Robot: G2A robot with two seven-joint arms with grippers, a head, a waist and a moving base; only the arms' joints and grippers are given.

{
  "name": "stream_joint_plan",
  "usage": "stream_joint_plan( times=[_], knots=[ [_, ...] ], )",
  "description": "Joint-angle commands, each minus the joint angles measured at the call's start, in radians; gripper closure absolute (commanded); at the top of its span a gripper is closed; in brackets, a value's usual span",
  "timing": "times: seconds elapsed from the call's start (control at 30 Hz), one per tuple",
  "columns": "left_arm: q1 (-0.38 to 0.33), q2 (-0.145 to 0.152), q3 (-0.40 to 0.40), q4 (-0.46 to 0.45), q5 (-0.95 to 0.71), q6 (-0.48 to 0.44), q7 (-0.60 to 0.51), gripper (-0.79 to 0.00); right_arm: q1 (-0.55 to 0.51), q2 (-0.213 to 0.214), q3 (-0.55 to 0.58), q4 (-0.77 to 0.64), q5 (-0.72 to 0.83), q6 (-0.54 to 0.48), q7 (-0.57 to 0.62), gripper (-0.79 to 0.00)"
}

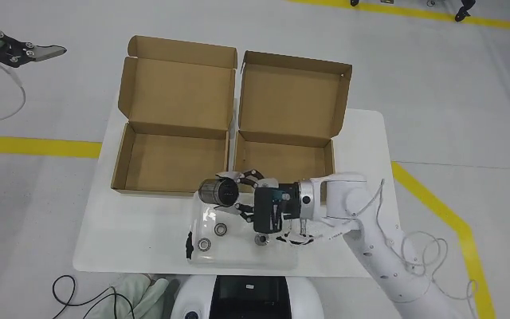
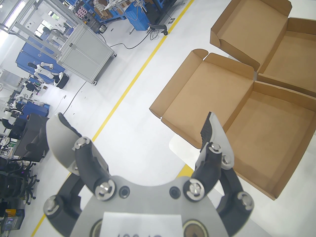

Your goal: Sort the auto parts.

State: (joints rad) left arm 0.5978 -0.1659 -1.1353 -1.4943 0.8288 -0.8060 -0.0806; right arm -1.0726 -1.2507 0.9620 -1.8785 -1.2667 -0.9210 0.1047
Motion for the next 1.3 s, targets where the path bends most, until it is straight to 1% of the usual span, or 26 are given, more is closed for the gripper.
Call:
stream_joint_plan(
  times=[0.0, 0.17, 0.43, 0.73, 0.97, 1.27],
  knots=[
    [0.0, 0.0, 0.0, 0.0, 0.0, 0.0, 0.0, -0.785, 0.023, 0.0, 0.013, -0.02, 0.027, 0.012, 0.024, 0.0],
    [0.0, 0.0, 0.0, 0.0, 0.0, 0.0, 0.0, -0.785, 0.078, -0.002, 0.04, -0.064, 0.103, 0.037, 0.051, 0.0],
    [0.0, 0.0, 0.0, 0.0, 0.0, 0.0, 0.0, -0.785, 0.16, -0.004, 0.089, -0.098, 0.224, 0.061, 0.042, 0.0],
    [0.0, 0.0, 0.0, 0.0, 0.0, 0.0, 0.0, -0.785, 0.224, -0.004, 0.124, -0.159, 0.275, 0.102, 0.075, 0.0],
    [0.0, 0.0, 0.0, 0.0, 0.0, 0.0, 0.0, -0.785, 0.229, -0.002, 0.135, -0.166, 0.287, 0.118, 0.076, 0.0],
    [0.0, 0.0, 0.0, 0.0, 0.0, 0.0, 0.0, -0.785, 0.17, 0.004, 0.142, -0.15, 0.239, 0.112, 0.033, 0.0]
  ],
)
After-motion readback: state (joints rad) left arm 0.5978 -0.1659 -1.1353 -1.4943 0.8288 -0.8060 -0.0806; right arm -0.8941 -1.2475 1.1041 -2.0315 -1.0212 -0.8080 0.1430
